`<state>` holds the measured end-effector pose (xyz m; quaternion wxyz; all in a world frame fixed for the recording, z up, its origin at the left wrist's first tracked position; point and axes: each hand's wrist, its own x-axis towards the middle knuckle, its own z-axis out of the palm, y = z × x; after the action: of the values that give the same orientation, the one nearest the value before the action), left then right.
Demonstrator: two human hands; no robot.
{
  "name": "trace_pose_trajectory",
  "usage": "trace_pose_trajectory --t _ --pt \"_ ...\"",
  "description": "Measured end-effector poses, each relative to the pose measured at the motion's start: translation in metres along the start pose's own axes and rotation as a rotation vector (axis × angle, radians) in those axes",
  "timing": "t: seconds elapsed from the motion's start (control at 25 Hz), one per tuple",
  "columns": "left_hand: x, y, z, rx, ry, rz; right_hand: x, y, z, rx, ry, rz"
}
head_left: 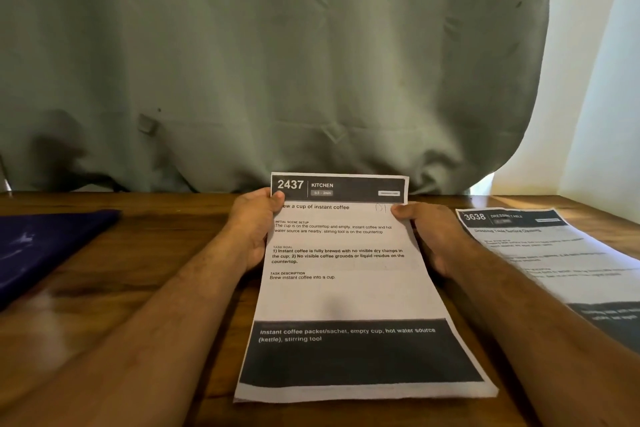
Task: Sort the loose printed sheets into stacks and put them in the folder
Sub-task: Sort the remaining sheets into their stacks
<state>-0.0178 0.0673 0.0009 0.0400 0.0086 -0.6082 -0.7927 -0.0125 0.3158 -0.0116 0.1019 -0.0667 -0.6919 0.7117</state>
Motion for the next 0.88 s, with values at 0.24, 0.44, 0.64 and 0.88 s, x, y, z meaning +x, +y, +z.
trace_pose_trajectory --t 0.24,0.44,0.64,0.88 --pt "-0.001 -0.005 0.005 -0.012 -0.004 0.022 0.003 -0.003 -0.001 0.039 0.113 -0.115" --pt "0.003 -0.009 0.007 -0.06 0.088 0.102 0.006 -0.005 -0.001 -0.006 0.179 -0.061" --pt "0.002 -0.012 0.007 -0.055 0.082 0.1 0.003 -0.006 0.0 0.062 0.198 -0.119" --pt "-0.002 -0.013 0.011 -0.05 0.098 0.094 0.008 -0.007 -0.008 0.011 0.207 -0.131"
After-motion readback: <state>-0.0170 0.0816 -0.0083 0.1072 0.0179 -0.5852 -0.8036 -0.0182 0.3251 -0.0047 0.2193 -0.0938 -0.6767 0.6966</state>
